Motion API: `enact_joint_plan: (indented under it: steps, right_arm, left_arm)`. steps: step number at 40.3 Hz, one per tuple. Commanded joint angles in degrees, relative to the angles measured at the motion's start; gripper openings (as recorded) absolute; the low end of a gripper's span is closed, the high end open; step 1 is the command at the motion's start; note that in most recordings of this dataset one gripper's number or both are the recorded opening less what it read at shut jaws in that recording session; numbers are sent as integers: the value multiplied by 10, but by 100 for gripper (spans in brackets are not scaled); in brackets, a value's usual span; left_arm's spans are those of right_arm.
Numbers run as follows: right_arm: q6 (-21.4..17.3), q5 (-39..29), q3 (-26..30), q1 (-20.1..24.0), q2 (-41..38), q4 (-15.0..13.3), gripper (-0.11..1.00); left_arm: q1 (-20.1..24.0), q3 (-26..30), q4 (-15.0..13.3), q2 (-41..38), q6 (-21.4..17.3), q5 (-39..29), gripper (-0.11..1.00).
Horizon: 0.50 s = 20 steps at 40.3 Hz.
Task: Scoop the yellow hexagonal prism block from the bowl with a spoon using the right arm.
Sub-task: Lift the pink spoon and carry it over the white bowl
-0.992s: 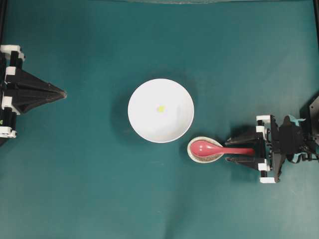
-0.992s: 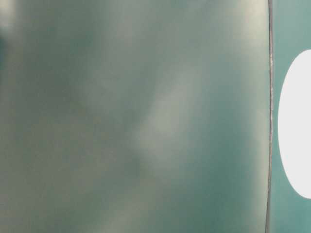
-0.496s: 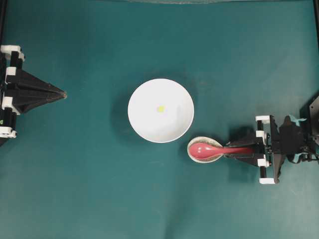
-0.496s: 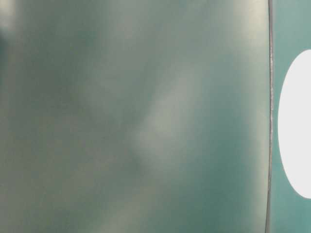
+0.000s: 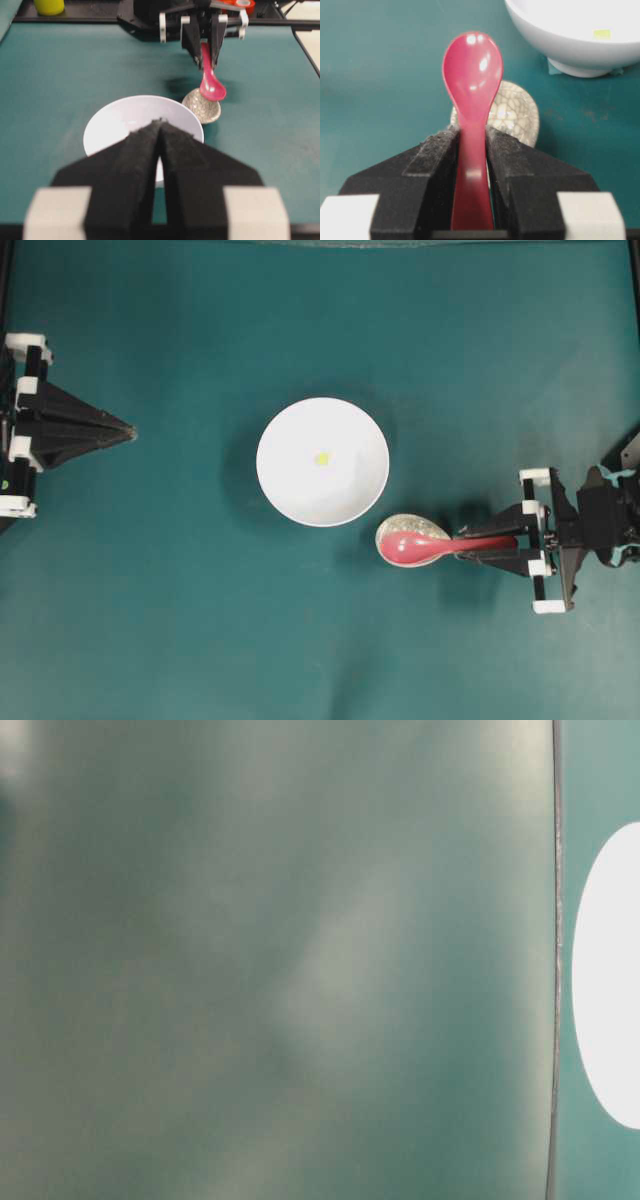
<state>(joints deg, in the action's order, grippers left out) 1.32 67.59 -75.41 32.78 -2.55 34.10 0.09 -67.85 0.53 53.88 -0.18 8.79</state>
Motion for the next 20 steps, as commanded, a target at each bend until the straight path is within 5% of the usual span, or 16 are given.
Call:
enact_joint_plan:
  steps: [1, 20]
  right_arm:
    - [16, -20, 6, -7, 38, 1, 23]
    - [116, -229, 48, -119, 206, 1, 23]
  left_arm:
    - [1, 9, 2, -18, -2, 2, 1]
    - [1, 10, 3, -46, -4, 14, 1]
